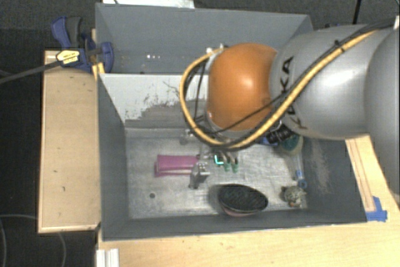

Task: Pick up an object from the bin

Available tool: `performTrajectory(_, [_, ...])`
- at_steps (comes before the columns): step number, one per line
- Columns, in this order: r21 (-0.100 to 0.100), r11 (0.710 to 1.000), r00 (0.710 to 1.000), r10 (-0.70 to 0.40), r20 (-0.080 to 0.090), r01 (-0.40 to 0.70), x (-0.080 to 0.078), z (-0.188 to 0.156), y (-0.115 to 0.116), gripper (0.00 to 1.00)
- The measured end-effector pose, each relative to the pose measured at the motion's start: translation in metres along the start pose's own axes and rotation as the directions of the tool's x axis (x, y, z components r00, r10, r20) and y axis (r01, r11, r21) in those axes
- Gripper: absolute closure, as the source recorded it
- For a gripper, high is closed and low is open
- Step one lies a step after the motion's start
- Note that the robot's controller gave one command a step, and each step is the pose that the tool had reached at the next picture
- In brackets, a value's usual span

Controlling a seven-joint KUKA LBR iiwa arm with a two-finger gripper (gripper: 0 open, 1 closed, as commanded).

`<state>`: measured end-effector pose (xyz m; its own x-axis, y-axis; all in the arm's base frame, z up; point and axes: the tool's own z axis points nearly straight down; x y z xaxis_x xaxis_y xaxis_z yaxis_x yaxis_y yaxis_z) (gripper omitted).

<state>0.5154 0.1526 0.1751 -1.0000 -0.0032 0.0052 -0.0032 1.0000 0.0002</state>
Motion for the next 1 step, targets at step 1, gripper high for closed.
performTrajectory(1, [-0.002, 1.0, 1.0, 0.007, 0.009, -0.007, -0.0308, 0.1064, -0.0002, 0.0])
